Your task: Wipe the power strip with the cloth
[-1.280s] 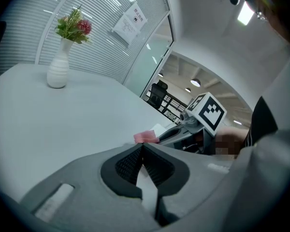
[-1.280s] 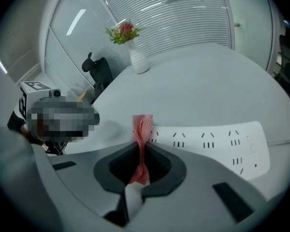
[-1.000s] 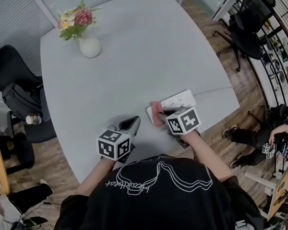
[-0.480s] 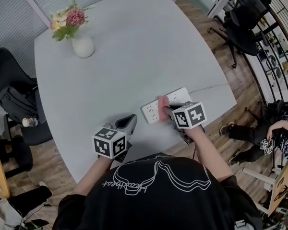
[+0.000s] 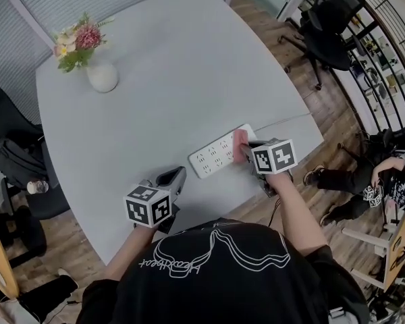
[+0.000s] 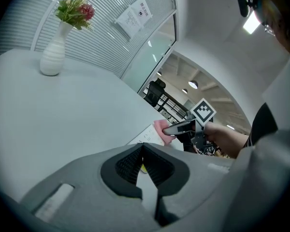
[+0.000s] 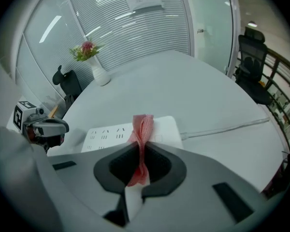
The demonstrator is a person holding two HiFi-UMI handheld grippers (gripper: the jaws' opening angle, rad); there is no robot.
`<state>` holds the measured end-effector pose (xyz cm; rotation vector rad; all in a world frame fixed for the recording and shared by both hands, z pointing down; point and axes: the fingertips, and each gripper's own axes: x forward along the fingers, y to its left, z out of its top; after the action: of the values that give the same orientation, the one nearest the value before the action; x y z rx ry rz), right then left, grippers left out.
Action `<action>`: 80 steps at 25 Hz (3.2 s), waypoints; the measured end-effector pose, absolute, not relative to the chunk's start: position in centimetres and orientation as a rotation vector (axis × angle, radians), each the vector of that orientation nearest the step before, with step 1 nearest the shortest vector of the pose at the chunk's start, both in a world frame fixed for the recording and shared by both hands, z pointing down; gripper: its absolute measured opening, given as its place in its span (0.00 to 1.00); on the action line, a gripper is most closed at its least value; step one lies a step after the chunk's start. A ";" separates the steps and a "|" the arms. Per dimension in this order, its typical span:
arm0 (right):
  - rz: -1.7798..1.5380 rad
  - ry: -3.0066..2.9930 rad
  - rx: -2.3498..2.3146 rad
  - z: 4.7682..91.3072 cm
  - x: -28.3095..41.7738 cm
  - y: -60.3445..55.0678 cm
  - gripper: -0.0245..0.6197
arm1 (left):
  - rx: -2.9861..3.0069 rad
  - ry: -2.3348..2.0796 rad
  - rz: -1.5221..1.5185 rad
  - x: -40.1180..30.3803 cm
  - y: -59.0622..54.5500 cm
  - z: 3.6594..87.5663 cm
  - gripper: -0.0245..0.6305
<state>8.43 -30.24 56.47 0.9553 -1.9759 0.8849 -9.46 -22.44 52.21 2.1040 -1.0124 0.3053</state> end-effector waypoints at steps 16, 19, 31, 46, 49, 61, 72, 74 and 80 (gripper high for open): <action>0.877 -1.932 1.153 55.9 14.9 -32.3 0.09 | 2.091 -0.978 0.330 -8.5 -22.4 53.0 0.06; 0.936 -2.001 1.157 54.7 14.5 -32.3 0.09 | 2.093 -1.001 0.335 -8.8 -22.7 53.1 0.06; 1.095 -2.249 0.768 51.5 3.8 -27.4 0.09 | 2.095 -1.050 0.350 -9.6 -22.7 52.8 0.06; 0.891 -2.151 0.467 54.5 -3.8 -23.6 0.09 | 2.074 -1.084 0.318 -11.1 -22.5 52.3 0.06; 0.894 -2.137 0.449 55.1 -4.2 -23.4 0.09 | 2.067 -1.086 0.310 -11.2 -22.6 52.3 0.06; 0.803 -2.092 0.493 56.4 -3.6 -24.5 0.09 | 2.064 -1.072 0.308 -11.3 -22.4 52.7 0.06; 0.799 -2.050 0.602 56.6 -0.1 -26.6 0.09 | 2.056 -1.028 0.308 -10.4 -21.9 53.3 0.06; 0.805 -2.044 0.632 56.6 1.0 -27.0 0.09 | 2.053 -1.025 0.305 -10.4 -22.0 53.4 0.06; 0.843 -2.032 0.747 56.7 4.6 -28.8 0.09 | 2.042 -1.029 0.296 -10.4 -22.1 53.4 0.06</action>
<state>4.60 -28.77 56.69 0.7472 -2.0318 0.8430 -10.41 -22.11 53.40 2.0422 -1.0289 0.2958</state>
